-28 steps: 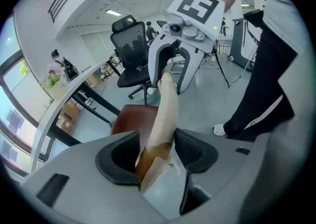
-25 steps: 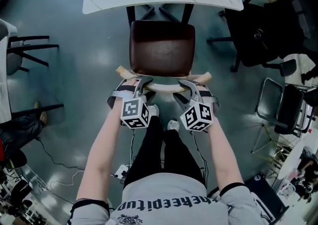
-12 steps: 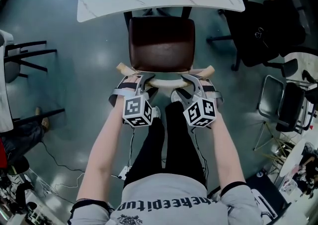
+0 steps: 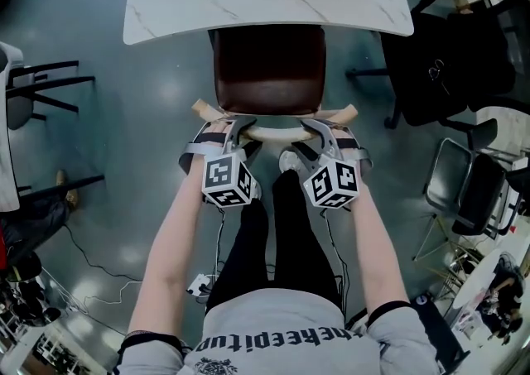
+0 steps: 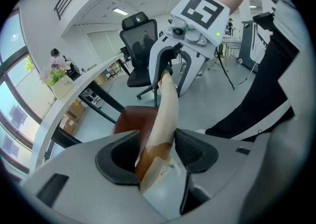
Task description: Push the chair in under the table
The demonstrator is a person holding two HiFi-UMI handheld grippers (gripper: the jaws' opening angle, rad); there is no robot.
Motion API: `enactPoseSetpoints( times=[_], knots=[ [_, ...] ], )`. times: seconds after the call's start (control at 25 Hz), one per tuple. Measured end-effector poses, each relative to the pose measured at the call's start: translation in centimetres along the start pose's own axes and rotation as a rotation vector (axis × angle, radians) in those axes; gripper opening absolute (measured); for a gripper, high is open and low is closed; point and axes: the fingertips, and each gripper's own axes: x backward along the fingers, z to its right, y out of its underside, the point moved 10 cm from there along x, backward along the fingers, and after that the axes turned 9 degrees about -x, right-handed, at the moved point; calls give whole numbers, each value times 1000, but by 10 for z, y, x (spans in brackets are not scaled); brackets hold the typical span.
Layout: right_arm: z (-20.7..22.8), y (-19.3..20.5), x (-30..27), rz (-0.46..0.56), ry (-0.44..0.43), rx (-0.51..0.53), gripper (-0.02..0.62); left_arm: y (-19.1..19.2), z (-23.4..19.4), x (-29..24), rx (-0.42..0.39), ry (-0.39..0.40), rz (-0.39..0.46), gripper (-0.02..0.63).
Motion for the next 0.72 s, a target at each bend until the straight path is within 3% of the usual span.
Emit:
enactPoseSetpoints(
  times=[0.72],
  knots=[
    [20,6,-4,28,-20,36,225,-5,-14,-10,30,-1,-20,237]
  ],
)
